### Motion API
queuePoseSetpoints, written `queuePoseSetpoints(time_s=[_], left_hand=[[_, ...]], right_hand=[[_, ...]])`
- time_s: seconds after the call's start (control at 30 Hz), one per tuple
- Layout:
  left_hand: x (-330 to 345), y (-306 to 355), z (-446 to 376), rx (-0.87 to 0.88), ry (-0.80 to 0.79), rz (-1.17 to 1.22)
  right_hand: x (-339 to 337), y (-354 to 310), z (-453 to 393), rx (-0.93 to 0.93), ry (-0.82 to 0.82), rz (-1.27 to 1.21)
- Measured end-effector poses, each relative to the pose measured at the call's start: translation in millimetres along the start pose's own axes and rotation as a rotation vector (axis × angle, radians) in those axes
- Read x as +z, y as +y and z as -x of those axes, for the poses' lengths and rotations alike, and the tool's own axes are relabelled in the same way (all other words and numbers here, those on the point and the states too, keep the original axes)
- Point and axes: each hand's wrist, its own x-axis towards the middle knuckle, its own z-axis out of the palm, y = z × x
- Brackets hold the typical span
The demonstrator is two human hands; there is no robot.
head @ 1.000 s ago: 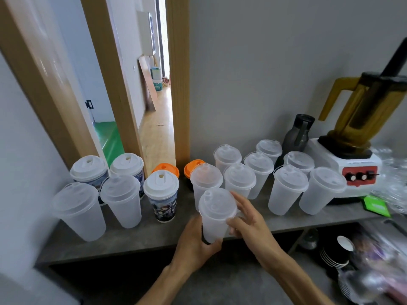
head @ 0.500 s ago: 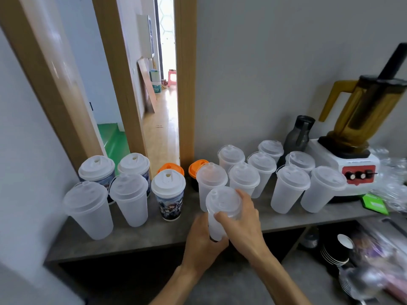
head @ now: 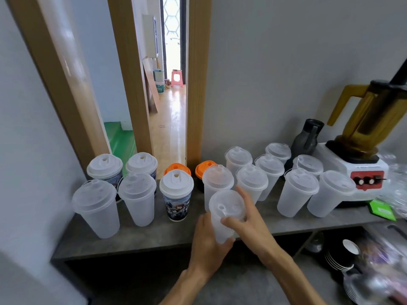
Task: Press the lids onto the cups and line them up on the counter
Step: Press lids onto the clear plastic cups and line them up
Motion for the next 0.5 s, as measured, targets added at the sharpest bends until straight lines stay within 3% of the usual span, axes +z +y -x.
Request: queuePoseSetpoints(time_s=[0.13, 0.33, 0.5], left_hand=[[6, 0, 2, 0.022, 0.053, 0.002], [-1, -2, -7, 0.008, -0.123, 0.072], [3, 4, -2, 0.004, -0.04, 0.11]], right_hand=[[14, 12, 0, -0.052, 0.111, 0.049], [1, 14, -4, -0.01, 0.033, 0.023], [8, 12, -11, -0.009, 0.125, 0.142]])
